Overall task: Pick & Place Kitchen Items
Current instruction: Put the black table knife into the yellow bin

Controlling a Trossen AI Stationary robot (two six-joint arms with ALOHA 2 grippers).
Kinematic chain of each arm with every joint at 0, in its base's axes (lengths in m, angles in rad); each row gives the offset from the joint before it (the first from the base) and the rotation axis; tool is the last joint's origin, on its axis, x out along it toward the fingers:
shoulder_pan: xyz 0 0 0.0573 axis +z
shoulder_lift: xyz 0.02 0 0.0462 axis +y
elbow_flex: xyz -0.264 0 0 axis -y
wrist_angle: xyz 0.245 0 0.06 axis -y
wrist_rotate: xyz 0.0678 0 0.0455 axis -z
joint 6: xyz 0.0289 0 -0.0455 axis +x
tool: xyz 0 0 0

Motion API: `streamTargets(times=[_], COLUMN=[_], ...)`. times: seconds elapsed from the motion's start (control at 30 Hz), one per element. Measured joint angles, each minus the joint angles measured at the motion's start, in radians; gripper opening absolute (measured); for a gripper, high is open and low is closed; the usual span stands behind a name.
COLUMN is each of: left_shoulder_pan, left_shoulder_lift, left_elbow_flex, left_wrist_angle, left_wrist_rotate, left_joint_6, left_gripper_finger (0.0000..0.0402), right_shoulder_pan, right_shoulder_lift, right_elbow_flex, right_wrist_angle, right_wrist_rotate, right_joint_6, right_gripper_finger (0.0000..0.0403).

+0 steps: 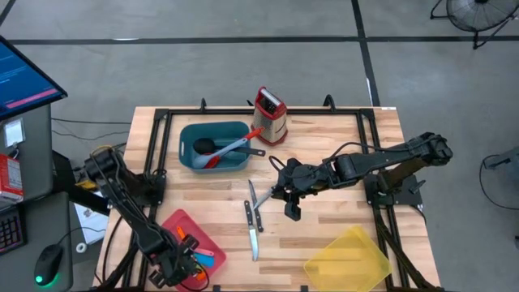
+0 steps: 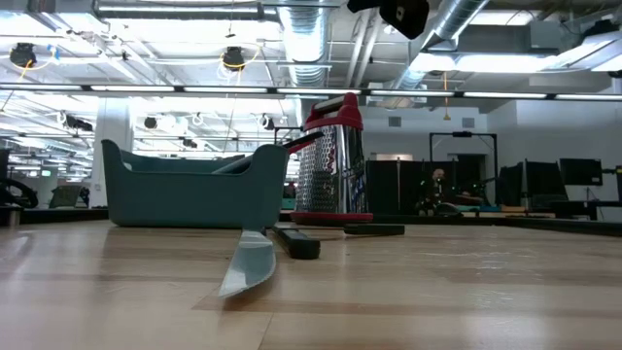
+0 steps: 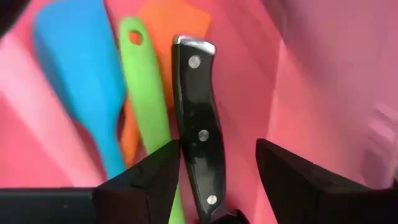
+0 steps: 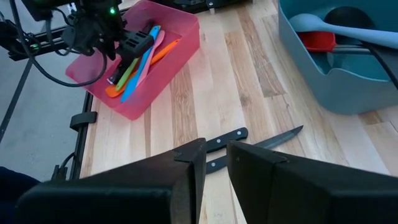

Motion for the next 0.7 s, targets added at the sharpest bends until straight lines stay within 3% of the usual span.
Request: streamTargets(times=[0.33, 0.6, 0.7], left_shoulder_pan=[0.001, 0.002, 0.002], left_shoulder_lift=[0.068, 0.067, 0.067], left_elbow_flex=[-0.022, -0.022, -0.022], left_wrist_angle=[0.004, -0.005, -0.004], left_wrist_rotate=[0.007, -0.002, -0.004], left_joint_6=[-0.023, -0.029, -0.052], left_gripper_finger=[0.019, 0.006, 0.0054], right_shoulder_pan=[0.0, -0.005, -0.005], right_shoulder_lift=[0.0, 0.0, 0.0], right_elbow_flex=[0.0, 0.0, 0.0], right_wrist_angle=[-0.001, 0.0, 0.0], right_wrist_rotate=[0.0, 0.0, 0.0], right_joint_6=[0.0, 0.0, -0.001], right_gripper_finger=[0.0072, 0.0072, 0.0072])
